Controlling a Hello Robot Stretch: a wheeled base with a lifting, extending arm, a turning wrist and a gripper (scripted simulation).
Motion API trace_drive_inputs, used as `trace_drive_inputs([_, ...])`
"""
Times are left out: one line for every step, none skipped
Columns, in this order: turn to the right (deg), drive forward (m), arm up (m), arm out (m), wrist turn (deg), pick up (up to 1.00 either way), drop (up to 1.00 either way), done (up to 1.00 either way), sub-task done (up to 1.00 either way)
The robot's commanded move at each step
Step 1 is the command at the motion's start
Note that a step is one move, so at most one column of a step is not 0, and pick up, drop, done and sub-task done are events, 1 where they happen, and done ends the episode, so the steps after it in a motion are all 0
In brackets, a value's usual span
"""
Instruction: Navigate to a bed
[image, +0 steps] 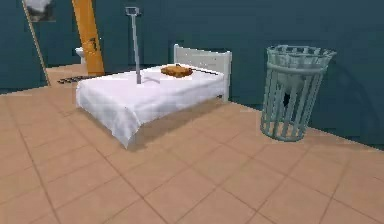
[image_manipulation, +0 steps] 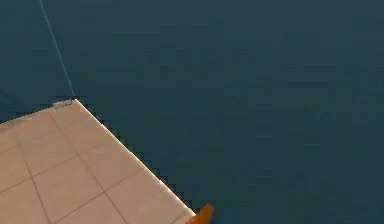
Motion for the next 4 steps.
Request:
trace_drive_inputs([-33.0, 0.00, 0.00, 0.00, 0.0, 0.00, 0.00, 0.00, 0.00])
trace_drive_inputs([0.0, 0.25, 0.00, 0.00, 0.0, 0.00, 0.00, 0.00, 0.00])
trace_drive_inputs([15.0, 0.00, 0.00, 0.00, 0.0, 0.00, 0.00, 0.00, 0.00])
trace_drive_inputs([0.0, 1.00, 0.00, 0.00, 0.0, 0.00, 0.00, 0.00, 0.00])
